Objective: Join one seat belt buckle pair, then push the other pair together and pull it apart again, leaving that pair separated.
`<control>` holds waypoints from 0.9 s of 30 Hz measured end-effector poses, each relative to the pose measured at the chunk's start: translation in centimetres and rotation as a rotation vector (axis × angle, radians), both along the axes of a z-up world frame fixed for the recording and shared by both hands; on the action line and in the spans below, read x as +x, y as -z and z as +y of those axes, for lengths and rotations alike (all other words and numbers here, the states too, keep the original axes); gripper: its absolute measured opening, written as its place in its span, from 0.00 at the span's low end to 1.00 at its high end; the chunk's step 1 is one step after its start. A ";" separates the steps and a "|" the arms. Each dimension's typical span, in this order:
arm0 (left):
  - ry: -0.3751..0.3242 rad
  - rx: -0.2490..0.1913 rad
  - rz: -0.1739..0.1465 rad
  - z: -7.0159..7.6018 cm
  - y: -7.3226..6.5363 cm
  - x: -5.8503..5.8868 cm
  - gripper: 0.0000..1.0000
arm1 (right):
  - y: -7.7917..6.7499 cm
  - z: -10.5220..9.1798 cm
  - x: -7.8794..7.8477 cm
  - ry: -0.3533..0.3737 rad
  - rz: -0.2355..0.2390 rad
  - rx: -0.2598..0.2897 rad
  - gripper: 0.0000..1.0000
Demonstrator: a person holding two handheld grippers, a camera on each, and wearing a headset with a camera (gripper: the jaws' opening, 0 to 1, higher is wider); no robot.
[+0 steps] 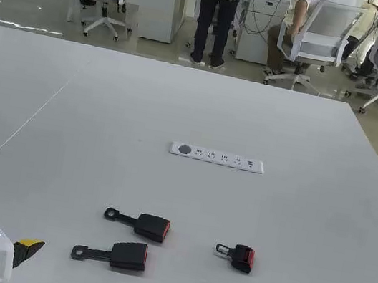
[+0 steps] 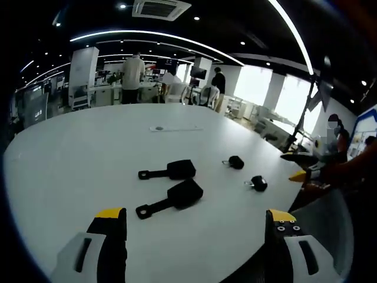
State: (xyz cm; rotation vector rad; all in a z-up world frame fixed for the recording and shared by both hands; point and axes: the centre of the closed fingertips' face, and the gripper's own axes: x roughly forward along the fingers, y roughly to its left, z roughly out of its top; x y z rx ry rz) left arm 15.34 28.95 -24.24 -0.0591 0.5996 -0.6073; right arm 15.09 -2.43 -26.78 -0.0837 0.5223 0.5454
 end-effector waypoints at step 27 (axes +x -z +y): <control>0.006 0.004 0.001 0.4 0.0 0.0 0.99 | -0.1 0.1 -0.2 -0.002 0.002 -0.004 0.97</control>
